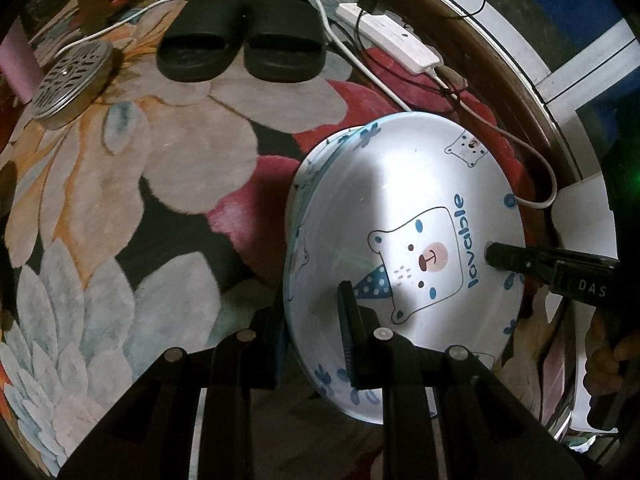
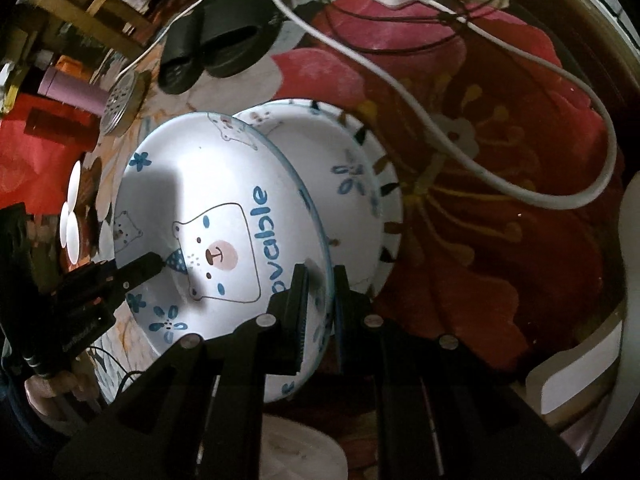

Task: Organize plates and bowls
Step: 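Lower the bear plate onto the stack and open both grippers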

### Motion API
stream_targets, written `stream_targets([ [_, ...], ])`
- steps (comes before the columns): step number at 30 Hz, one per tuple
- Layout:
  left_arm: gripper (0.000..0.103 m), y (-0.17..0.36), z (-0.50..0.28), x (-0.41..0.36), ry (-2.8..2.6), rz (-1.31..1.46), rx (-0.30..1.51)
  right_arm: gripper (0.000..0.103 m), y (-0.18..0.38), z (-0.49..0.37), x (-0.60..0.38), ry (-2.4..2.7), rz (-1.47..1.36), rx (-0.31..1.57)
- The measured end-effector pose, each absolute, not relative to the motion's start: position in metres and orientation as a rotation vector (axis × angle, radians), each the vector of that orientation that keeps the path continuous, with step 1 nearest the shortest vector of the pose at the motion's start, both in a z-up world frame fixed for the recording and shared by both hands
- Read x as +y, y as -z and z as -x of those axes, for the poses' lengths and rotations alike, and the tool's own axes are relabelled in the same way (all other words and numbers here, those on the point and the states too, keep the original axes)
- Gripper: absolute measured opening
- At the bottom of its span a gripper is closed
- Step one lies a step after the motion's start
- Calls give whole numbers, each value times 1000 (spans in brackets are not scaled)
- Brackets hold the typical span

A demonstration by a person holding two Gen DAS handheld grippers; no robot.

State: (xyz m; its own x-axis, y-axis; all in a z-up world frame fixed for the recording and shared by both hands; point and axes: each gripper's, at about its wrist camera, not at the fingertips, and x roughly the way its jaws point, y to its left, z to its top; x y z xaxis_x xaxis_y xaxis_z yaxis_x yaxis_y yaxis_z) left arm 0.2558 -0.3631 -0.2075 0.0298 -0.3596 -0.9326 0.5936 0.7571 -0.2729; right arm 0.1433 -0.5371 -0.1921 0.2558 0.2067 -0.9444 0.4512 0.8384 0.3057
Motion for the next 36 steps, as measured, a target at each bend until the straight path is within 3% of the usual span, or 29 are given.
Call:
stream_targets([
  [16,25,226,-265,-392,677,-273,1404,12,212,-149,-555,230,-637,1320],
  [19,43,224,-262,-396,702,-271,1405,12,214,-148,-559,242,-652,1305],
  [21,67,221,-262,-397,721,-252,1398,12,214,-147,-562,250,-667,1291],
  [23,84,212,-260,-396,730,-241,1365,13,214,-147,-563,251,-674,1287],
  [26,99,202,-260,-393,723,-232,1334,15,211,-144,-562,261,-683,1272],
  [30,101,194,-262,-380,686,-212,1319,20,209,-144,-558,275,-680,1272],
  [35,102,194,-266,-363,623,-180,1327,55,205,-150,-547,255,-680,1263],
  [36,102,195,-267,-359,613,-175,1328,58,204,-151,-545,257,-680,1262],
])
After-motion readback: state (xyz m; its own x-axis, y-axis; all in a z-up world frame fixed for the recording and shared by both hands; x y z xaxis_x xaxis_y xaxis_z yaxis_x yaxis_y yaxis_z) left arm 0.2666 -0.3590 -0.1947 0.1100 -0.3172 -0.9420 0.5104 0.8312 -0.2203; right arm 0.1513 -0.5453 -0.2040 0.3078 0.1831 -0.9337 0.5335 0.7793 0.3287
